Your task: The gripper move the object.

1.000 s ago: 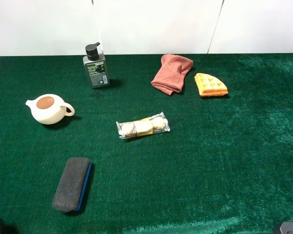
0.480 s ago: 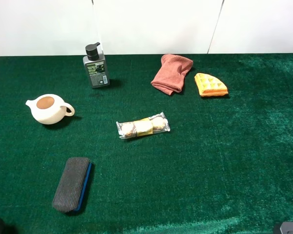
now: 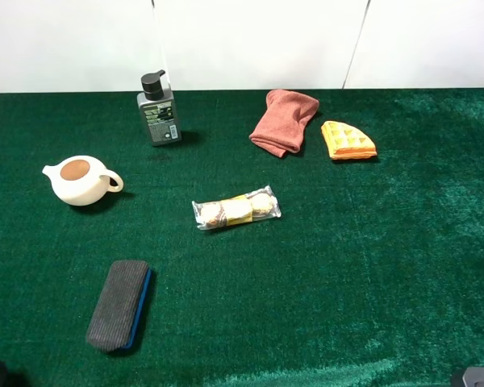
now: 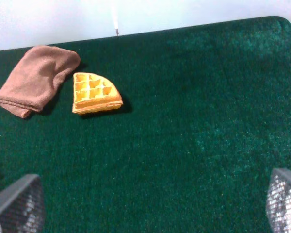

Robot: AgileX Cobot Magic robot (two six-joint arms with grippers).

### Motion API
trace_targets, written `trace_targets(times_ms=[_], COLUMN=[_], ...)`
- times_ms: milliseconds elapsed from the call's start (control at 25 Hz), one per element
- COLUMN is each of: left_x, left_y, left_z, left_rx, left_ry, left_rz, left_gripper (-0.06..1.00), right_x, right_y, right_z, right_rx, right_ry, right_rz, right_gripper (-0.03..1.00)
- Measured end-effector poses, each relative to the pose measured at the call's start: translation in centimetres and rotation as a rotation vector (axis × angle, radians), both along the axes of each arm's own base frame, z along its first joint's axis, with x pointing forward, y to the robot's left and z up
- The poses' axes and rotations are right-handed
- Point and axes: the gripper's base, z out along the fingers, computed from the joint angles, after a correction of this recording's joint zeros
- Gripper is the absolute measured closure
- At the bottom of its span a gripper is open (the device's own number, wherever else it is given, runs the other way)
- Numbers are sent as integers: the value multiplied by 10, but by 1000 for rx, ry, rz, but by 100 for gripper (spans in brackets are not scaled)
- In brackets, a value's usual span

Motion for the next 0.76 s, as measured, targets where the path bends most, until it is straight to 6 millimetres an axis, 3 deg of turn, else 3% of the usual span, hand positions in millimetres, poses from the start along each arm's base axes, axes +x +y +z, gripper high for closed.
trace_targets(times_ms=[760], left_x=[0], left_y=[0], left_z=[0], left_rx=[0], left_ry=[0], left_rz=[0], left_gripper=[-5], right_x=[0], right_y=[0], right_z=[0], right_rx=[-1], right_ry=[-1], right_rz=[0], right_gripper=[27])
